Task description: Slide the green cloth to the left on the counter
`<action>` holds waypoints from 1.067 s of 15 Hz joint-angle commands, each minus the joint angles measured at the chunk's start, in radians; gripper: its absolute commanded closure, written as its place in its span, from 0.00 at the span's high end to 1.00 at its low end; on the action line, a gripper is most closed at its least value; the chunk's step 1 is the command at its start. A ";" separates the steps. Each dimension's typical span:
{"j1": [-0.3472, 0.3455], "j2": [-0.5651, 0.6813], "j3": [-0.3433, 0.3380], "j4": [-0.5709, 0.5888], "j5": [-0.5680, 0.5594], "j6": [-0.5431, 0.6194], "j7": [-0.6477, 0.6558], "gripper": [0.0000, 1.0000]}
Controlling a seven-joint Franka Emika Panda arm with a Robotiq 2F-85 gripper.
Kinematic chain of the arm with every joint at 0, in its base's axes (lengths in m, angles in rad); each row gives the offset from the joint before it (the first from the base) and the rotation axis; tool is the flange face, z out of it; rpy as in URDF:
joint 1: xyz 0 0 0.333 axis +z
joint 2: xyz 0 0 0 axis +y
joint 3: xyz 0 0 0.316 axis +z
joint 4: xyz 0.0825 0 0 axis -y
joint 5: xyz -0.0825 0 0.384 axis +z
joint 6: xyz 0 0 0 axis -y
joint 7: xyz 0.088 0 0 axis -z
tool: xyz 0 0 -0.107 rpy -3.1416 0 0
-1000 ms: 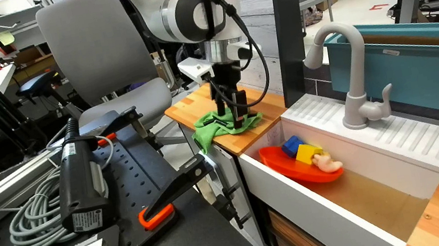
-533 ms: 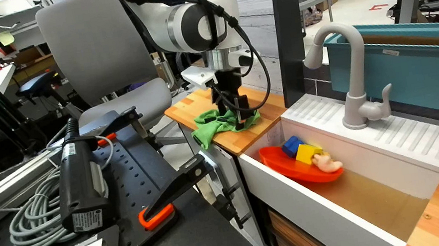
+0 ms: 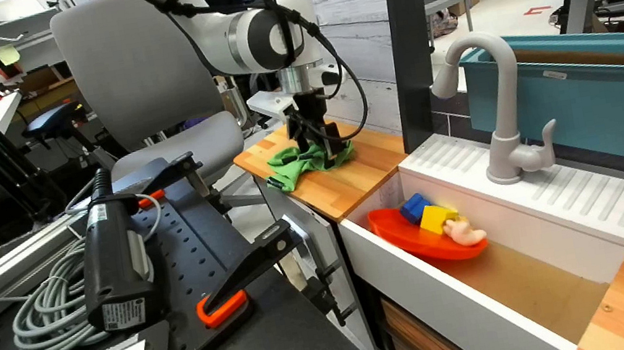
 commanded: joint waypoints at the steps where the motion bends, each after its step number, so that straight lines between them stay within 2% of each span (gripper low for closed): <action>1: 0.042 0.080 -0.001 0.105 -0.040 -0.022 0.030 1.00; 16: 0.177 0.162 0.013 0.233 -0.073 -0.032 0.052 1.00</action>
